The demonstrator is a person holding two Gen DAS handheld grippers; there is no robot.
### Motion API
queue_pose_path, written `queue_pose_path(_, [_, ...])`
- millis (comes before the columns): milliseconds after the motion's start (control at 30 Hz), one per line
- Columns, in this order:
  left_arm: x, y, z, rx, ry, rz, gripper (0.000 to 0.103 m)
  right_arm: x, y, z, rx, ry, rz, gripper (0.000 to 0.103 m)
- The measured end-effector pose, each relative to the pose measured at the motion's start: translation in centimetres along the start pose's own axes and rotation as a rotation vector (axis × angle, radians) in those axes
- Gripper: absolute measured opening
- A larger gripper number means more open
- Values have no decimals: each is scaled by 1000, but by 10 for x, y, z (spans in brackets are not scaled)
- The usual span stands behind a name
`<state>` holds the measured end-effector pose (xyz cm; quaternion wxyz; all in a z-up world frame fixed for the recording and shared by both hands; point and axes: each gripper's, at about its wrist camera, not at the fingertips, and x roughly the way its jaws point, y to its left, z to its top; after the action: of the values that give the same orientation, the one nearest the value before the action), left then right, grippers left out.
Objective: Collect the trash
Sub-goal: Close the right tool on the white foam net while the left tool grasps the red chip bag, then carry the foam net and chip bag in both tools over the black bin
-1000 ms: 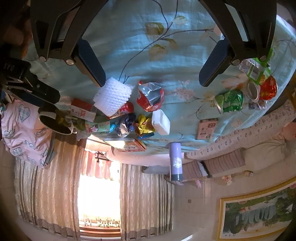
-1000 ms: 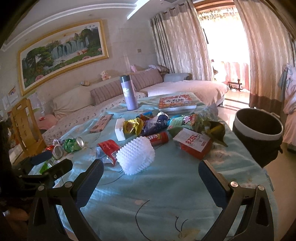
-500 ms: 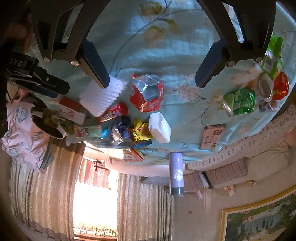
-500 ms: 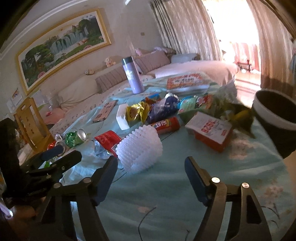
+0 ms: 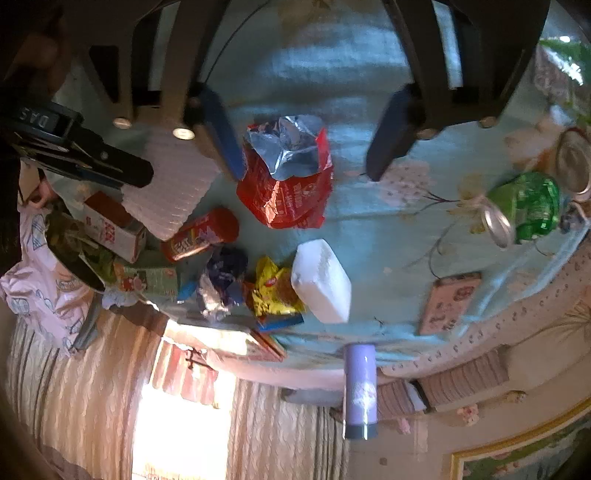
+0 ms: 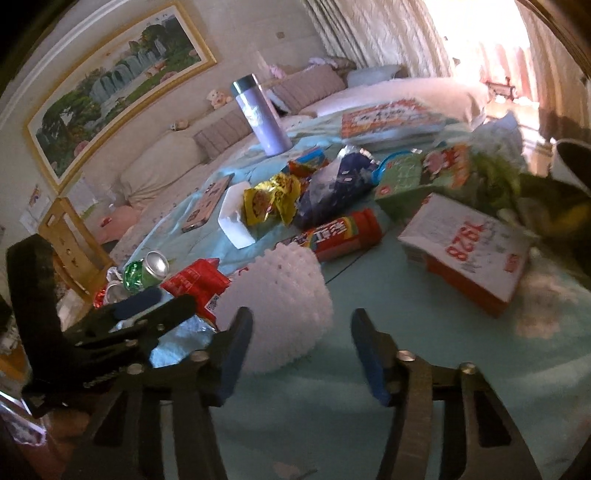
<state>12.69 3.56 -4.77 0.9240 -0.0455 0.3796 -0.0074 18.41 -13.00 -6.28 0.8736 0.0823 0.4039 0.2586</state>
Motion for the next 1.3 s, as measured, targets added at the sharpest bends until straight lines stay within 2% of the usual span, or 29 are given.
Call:
queue_pose_path(33, [4, 0, 0, -4, 16, -18, 50, 3, -1, 0, -1, 7, 4, 35])
queue_pose_path(67, [7, 0, 1, -7, 24, -29, 39, 5, -1, 0, -3, 15, 7, 23])
queue_pose_path(100, [9, -1, 1, -9, 34, -43, 29, 7, -2, 0, -3, 20, 12, 16])
queue_pose_path(200, [10, -7, 1, 7, 35, -49, 9, 3, -1, -2, -10, 11, 31, 14])
queue_pose_path(300, [4, -16, 1, 28, 22, -51, 4, -7, 0, -2, -20, -10, 30, 12])
queue_pose_path(633, [-23, -57, 5, 95, -13, -121, 2, -64, -19, -1, -7, -108, 8, 11])
queue_pose_path(933, [-39, -103, 12, 154, -36, -215, 2, -119, -47, -12, 45, -208, -55, 10])
queue_pose_path(1300, [-32, -180, 27, 248, -23, -310, 2, -165, -110, -23, 183, -295, -149, 10])
